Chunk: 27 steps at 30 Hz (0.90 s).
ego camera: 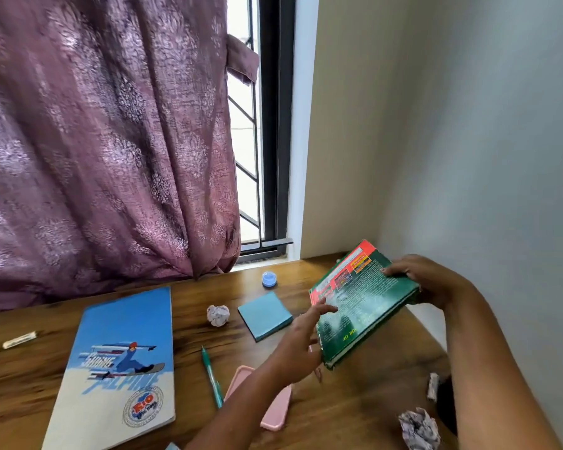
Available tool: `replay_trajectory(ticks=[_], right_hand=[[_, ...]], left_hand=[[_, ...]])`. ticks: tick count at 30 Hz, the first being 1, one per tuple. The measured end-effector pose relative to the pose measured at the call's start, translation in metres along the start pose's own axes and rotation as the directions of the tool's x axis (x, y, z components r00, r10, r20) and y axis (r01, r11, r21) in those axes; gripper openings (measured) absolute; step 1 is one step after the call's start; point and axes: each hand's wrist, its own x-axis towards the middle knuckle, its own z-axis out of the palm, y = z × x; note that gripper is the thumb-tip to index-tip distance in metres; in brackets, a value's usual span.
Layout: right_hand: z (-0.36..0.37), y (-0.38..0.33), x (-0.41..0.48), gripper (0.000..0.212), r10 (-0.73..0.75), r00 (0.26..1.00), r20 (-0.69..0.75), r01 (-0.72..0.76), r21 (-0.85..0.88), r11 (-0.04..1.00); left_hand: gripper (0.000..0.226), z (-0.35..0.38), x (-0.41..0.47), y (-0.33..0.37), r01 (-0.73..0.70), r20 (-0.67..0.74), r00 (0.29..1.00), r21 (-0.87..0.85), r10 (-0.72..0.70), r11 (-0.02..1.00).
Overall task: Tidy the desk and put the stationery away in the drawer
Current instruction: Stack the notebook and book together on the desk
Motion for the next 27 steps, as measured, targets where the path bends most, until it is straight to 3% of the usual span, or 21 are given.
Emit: replay_trajectory(ticks=[3,8,10,12,14,17,20,23,25,27], right_hand=[[0.008,-0.019,-0.020,0.006,-0.030,1.000,-0.002,0.030,0.251,0.968],[0.038,-0.060,-0.039,0.023,-0.188,0.979,0.076,0.134,0.453,0.882],[0.051,-0.076,-0.040,0.032,-0.319,0.943,0.097,0.199,0.606,0.771],[0.069,-0.086,-0.040,0.035,-0.394,0.910,0.127,0.218,0.663,0.716],[0.087,-0.087,-0.039,0.034,-0.423,0.896,0.139,0.262,0.603,0.754],[0.119,-0.083,-0.036,0.031,-0.417,0.889,0.188,0.347,0.317,0.883],[0.167,-0.074,-0.025,0.028,-0.285,0.928,0.241,0.283,0.045,0.958],[0.238,-0.064,-0.016,0.038,-0.275,0.906,0.321,0.214,0.212,0.953],[0.280,-0.057,-0.010,0.039,-0.318,0.907,0.275,0.211,0.357,0.910],[0.315,-0.049,-0.005,0.035,-0.322,0.914,0.245,0.213,0.386,0.898]], left_hand=[[0.062,-0.013,-0.004,-0.003,-0.149,-0.182,0.967,0.165,0.179,0.975],[0.019,-0.051,-0.003,0.026,-0.285,-0.613,0.775,-0.119,0.155,0.951],[0.024,-0.077,-0.005,0.048,-0.340,-0.708,0.701,-0.228,0.084,0.912],[0.023,-0.104,-0.011,0.062,-0.366,-0.751,0.660,-0.305,0.014,0.879],[0.018,-0.131,-0.020,0.071,-0.361,-0.781,0.624,-0.287,0.001,0.887],[0.013,-0.171,-0.040,0.068,-0.366,-0.828,0.560,-0.263,-0.014,0.893],[0.018,-0.208,-0.058,0.062,-0.355,-0.878,0.440,-0.361,-0.187,0.862],[0.025,-0.250,-0.078,0.049,-0.292,-0.840,0.370,-0.511,-0.397,0.809],[0.029,-0.274,-0.095,0.032,-0.256,-0.801,0.343,-0.583,-0.491,0.771],[0.020,-0.292,-0.113,0.009,-0.162,-0.744,0.358,-0.645,-0.564,0.747]])
